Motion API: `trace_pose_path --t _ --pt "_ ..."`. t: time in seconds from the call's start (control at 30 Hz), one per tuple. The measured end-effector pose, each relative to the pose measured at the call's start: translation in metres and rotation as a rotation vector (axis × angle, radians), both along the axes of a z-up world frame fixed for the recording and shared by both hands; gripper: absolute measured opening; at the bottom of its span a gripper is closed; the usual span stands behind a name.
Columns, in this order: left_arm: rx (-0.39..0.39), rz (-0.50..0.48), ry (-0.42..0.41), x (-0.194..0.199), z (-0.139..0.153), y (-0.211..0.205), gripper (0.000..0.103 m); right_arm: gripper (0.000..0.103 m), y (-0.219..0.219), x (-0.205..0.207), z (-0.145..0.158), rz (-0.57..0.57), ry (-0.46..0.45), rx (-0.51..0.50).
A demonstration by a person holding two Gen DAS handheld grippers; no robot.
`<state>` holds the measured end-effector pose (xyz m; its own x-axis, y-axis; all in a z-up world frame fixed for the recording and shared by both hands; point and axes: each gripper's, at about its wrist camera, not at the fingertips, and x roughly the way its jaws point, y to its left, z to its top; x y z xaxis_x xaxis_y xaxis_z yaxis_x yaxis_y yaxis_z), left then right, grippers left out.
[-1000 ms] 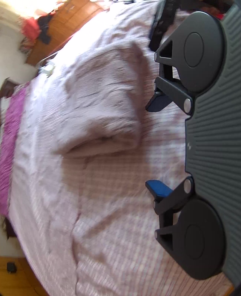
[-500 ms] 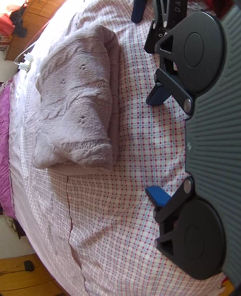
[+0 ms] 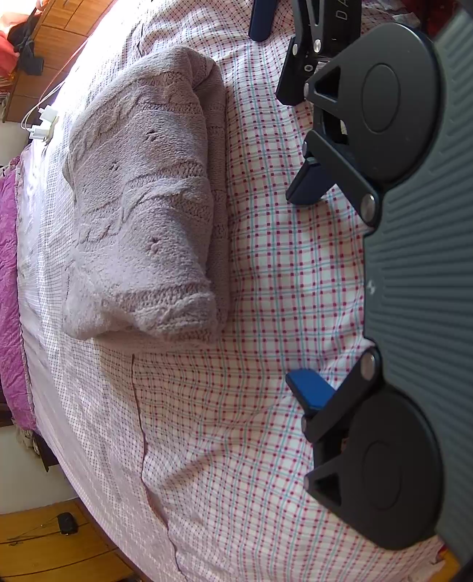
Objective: Fold small clothes
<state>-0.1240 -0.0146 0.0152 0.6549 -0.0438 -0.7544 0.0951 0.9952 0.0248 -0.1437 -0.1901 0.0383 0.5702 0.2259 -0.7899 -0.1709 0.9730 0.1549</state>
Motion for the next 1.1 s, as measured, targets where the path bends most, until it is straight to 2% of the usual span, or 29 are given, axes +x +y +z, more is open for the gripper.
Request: trace_pose_path --t 1.1 --pt "0.005 0.007 0.000 -0.0005 0.0003 -0.0013 0.099 0.103 -0.0006 0.0003 -0.0006 0.000 0.000 0.000"
